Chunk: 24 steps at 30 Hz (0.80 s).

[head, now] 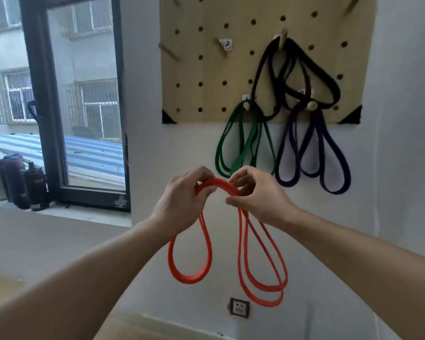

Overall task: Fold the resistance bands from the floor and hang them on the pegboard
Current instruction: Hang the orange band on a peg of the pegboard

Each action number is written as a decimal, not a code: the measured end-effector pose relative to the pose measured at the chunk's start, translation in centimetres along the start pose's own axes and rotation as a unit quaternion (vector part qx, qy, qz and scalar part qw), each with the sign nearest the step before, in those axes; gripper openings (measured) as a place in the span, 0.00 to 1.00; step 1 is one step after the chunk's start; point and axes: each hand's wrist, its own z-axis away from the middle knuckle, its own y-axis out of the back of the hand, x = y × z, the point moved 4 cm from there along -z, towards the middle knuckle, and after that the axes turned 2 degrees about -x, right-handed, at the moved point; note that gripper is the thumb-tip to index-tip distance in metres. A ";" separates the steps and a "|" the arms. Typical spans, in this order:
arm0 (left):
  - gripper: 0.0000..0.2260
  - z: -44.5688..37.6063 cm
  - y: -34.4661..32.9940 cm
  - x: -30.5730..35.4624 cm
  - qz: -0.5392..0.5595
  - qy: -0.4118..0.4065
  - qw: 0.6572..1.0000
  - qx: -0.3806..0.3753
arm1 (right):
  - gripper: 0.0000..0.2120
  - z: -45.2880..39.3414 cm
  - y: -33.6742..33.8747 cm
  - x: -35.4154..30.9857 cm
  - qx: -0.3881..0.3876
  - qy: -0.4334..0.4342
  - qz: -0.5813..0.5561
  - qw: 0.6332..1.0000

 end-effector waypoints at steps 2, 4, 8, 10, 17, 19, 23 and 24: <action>0.04 -1.9 0.8 1.2 0.002 -0.018 1.000 0.017 | 0.13 -0.7 1.5 -1.1 0.032 0.006 -0.017 0.999; 0.05 -3.7 1.5 2.2 0.009 -0.031 0.999 0.038 | 0.12 -1.5 2.7 -2.0 0.062 0.002 -0.042 0.997; 0.04 -7.2 3.2 3.7 0.011 -0.054 0.996 0.067 | 0.14 -2.9 4.6 -4.2 0.069 -0.005 -0.064 0.996; 0.05 -8.8 4.2 3.7 0.014 -0.055 0.995 0.086 | 0.16 -3.8 5.3 -5.4 0.059 -0.002 -0.079 0.995; 0.08 -14.7 6.7 2.0 -0.010 -0.054 0.992 0.110 | 0.13 -9.2 8.4 -8.5 0.129 0.013 -0.158 0.979; 0.07 -16.7 7.2 1.8 -0.022 -0.060 0.992 0.105 | 0.13 -11.1 9.2 -9.4 0.152 0.017 -0.195 0.969; 0.06 -21.0 8.4 1.6 -0.035 -0.061 0.986 0.152 | 0.14 -15.0 10.3 -11.5 0.189 0.027 -0.201 0.961; 0.06 -22.1 8.7 1.6 -0.033 -0.058 0.984 0.165 | 0.14 -16.0 10.5 -12.0 0.196 0.030 -0.198 0.960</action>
